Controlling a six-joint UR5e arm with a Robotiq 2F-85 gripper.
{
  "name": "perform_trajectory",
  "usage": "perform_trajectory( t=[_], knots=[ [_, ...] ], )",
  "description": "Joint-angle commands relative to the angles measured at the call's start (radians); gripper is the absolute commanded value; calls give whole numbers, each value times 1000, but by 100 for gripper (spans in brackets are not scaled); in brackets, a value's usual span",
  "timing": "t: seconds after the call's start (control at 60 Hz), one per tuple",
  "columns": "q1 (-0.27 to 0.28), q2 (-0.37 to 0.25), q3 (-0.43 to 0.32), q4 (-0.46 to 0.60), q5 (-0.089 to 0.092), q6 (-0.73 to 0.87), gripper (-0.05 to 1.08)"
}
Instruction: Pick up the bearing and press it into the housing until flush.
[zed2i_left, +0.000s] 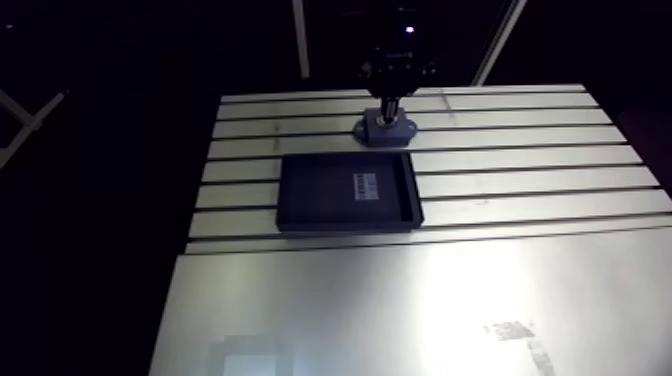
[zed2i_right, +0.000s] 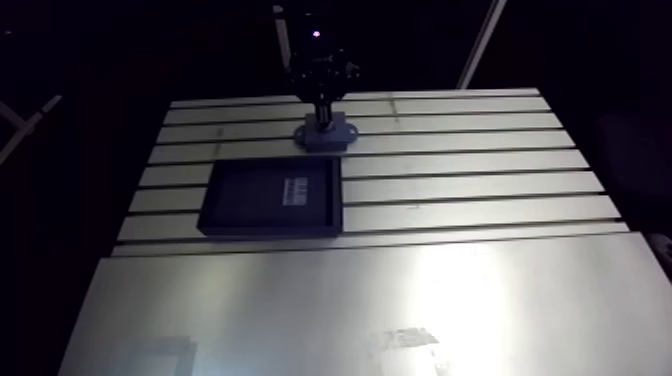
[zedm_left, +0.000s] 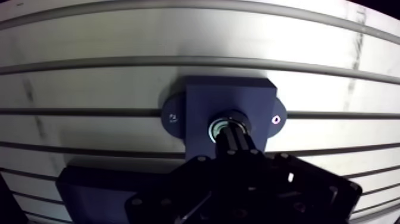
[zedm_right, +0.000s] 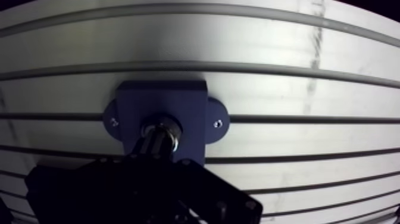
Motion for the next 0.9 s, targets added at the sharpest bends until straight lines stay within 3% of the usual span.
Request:
perform_trajectory(
  t=[0.017,0.9],
  knots=[
    [0,4,0,0,-1,0,108],
    [-1,7,-1,0,-1,-2,108]
  ],
)
